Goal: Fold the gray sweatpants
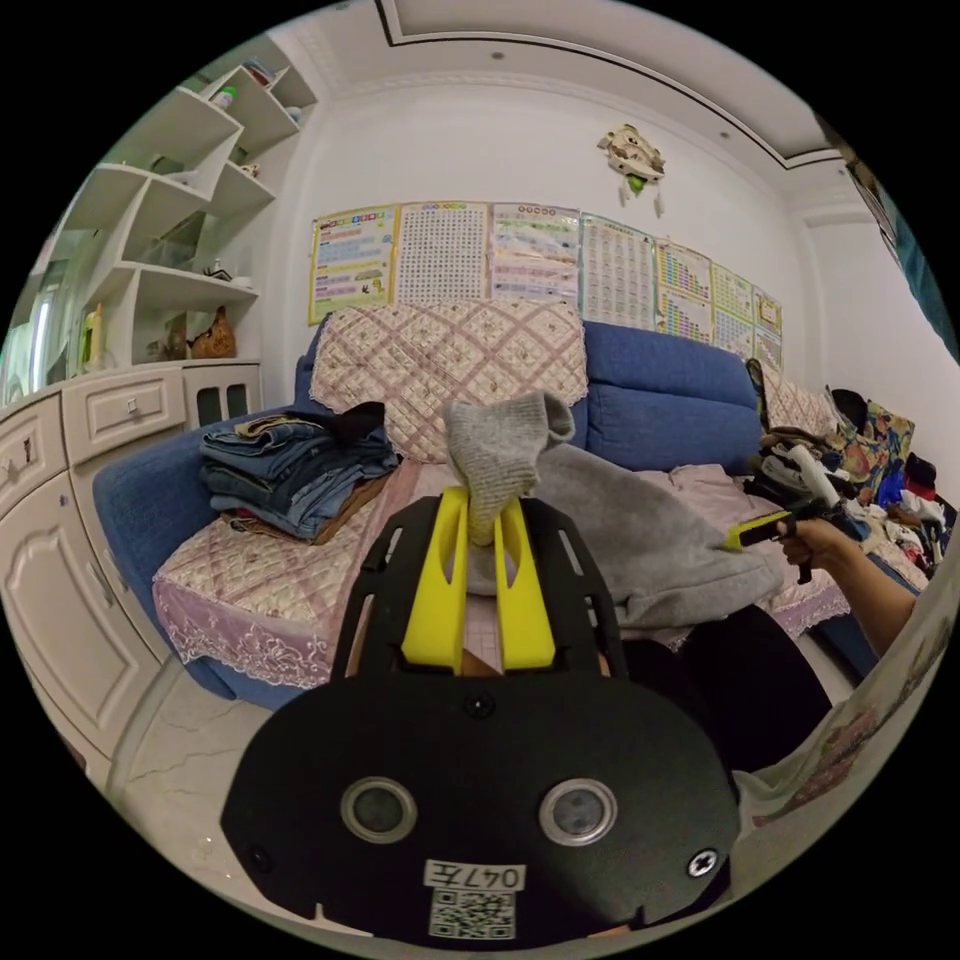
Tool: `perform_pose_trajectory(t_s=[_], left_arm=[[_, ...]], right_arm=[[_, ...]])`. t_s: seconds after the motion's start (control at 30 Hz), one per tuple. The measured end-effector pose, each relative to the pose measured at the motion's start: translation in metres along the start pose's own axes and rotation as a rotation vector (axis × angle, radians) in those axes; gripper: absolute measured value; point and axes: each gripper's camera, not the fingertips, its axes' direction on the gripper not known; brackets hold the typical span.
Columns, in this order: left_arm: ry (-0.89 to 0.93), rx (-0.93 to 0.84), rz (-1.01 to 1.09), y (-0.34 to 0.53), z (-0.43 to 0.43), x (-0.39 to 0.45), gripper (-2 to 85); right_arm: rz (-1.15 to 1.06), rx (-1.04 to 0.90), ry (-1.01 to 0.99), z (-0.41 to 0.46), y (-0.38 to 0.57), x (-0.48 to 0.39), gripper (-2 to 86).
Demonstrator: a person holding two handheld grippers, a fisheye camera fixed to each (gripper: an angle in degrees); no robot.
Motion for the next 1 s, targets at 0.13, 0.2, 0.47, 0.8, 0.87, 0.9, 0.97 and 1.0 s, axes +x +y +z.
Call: perform_pose_trajectory(t_s=[0.13, 0.2, 0.47, 0.8, 0.87, 0.9, 0.97, 1.0], left_arm=[[-0.008, 0.002, -0.038, -0.042, -0.007, -0.001, 3.6], [-0.011, -0.011, -0.021, -0.079, 0.011, -0.004, 3.6], [0.137, 0.32, 0.025, -0.303, 0.039, -0.02, 3.4], [0.605, -0.307, 0.306, -0.222, 0.113, 0.026, 2.8], [0.674, -0.416, 0.397, -0.205, 0.115, 0.057, 2.9], [0.682, -0.429, 0.41, -0.205, 0.113, 0.062, 3.0], [0.697, -0.456, 0.437, -0.221, 0.101, 0.072, 3.8], [0.698, -0.459, 0.442, -0.227, 0.099, 0.073, 4.0]], right_arm=[[-0.196, -0.124, 0.135, -0.014, -0.027, -0.034, 1.2], [-0.247, -0.107, 0.226, -0.037, -0.056, -0.043, 1.0], [-0.22, 0.508, 0.733, -0.181, -0.141, -0.108, 0.7], [-0.364, 0.154, 0.606, -0.064, 0.028, -0.06, 0.9], [-0.347, 0.061, 0.565, -0.032, 0.071, -0.055, 0.8], [-0.339, 0.068, 0.555, -0.029, 0.08, -0.055, 0.8], [-0.297, 0.113, 0.502, -0.031, 0.102, -0.057, 0.8], [-0.293, 0.12, 0.497, -0.031, 0.105, -0.057, 0.8]])
